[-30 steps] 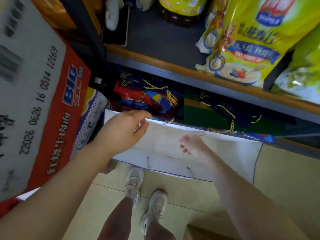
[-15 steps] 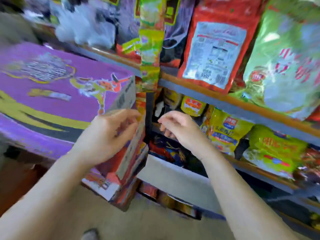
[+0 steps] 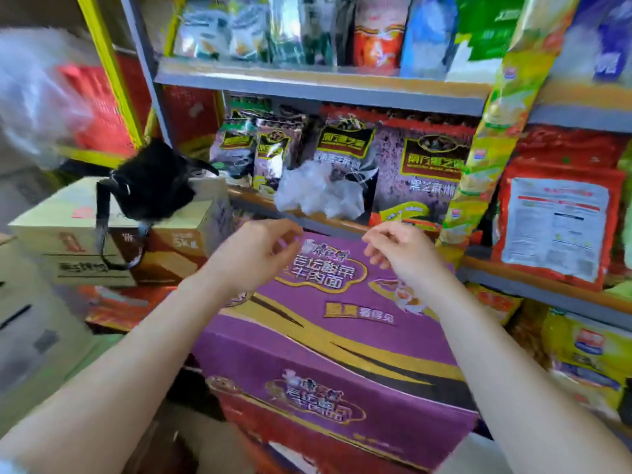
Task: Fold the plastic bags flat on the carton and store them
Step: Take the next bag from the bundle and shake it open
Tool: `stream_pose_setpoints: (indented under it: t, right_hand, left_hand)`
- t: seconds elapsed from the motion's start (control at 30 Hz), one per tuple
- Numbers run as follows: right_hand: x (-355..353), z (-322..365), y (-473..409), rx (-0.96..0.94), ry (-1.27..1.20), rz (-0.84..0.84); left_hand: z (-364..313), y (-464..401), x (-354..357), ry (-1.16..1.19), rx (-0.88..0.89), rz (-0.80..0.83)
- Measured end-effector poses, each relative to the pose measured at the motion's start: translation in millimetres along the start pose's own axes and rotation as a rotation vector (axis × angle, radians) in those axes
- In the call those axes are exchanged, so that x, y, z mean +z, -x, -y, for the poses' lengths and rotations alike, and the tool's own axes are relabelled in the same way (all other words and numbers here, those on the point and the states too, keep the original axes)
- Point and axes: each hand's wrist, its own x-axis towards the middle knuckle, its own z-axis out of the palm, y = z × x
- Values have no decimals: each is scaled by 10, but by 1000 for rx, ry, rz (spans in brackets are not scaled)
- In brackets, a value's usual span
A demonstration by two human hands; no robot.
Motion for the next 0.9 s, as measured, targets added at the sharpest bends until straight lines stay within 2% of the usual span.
stream_pose_setpoints:
  t: [0.13, 0.3, 0.43, 0.53, 0.63, 0.7, 0.8, 0.83, 0.9]
  right_hand:
    - [284, -8, -544, 29, 157, -86]
    - [525, -282, -1539, 88, 416, -129]
    - [824, -718, -2442, 165, 565, -47]
    - [996, -1054, -2966, 179, 859, 64]
    - [1083, -1372, -3276, 284, 985, 187]
    - [1115, -1534, -3359, 340, 1051, 200]
    - [1073, -1528, -3314, 172, 1267, 80]
    - [1016, -1456, -3283, 126, 1265, 35]
    - [848, -1198, -3171, 84, 1100, -55]
  left_hand:
    - [603, -435, -96, -23, 4, 32]
    - [1229, -1012, 117, 1, 22, 42]
    - [1617, -1378, 363, 17, 23, 66]
    - [1923, -1571, 531, 20, 2, 76]
    - [2203, -1682, 728, 20, -11, 99]
    - [2347, -1745, 839, 42, -21, 108]
    - [2453, -1817, 956, 79, -16, 134]
    - [2459, -1847, 978, 96, -14, 141]
    - [2409, -1930, 987, 144, -2, 125]
